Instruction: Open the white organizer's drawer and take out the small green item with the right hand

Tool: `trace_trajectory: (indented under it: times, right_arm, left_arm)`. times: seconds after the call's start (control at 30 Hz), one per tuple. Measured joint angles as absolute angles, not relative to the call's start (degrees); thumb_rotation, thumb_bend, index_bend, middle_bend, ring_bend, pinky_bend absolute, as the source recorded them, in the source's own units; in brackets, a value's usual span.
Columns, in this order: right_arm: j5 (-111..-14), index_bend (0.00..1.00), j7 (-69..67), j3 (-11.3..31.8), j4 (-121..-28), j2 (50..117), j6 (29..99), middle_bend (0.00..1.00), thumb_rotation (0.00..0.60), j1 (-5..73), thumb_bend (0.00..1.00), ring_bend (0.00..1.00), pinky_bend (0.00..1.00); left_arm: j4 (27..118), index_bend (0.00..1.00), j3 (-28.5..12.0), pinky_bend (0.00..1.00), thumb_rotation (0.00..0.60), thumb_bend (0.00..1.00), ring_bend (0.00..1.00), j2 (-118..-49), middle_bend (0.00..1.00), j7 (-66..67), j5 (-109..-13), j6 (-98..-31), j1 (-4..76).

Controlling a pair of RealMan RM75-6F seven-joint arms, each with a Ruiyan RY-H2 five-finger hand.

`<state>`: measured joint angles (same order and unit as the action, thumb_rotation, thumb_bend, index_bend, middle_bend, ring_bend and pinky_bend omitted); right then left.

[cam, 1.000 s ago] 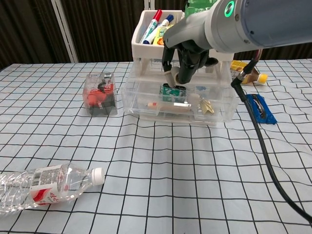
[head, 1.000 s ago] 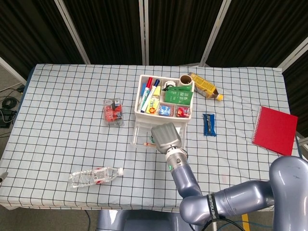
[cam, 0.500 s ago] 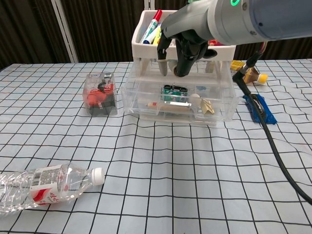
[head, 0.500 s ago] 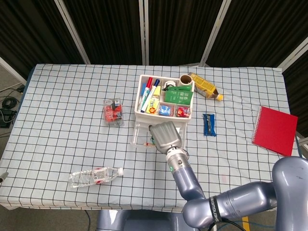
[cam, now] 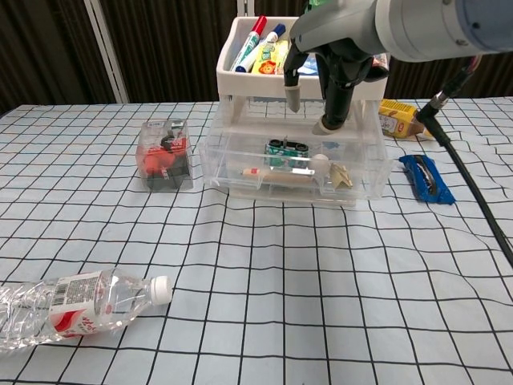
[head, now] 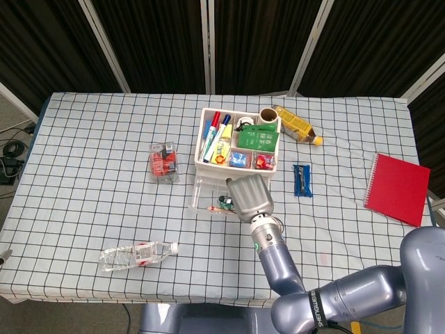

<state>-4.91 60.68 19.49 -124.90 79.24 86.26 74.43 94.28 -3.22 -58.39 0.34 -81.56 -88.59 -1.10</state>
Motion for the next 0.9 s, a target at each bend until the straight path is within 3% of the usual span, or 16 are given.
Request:
trace_trajectory:
  times: [0.27, 0.9]
  right_arm:
    - [-5.40, 0.42, 59.36, 19.54, -123.20, 79.55, 84.54, 1.00, 0.600, 73.60, 0.13, 1.00, 0.86]
    - [-6.37, 0.46, 56.92, 19.84, -119.07, 81.67, 80.82, 1.00, 0.600, 72.83, 0.13, 1.00, 0.86]
  left_arm:
    - [94.36, 0.00, -3.32, 0.00, 0.600, 0.00, 0.00, -58.45, 0.00, 0.66, -81.07, -88.22, -0.98]
    - [94.33, 0.00, -3.53, 0.00, 0.600, 0.00, 0.00, -58.26, 0.00, 0.35, -80.68, -88.40, -1.08]
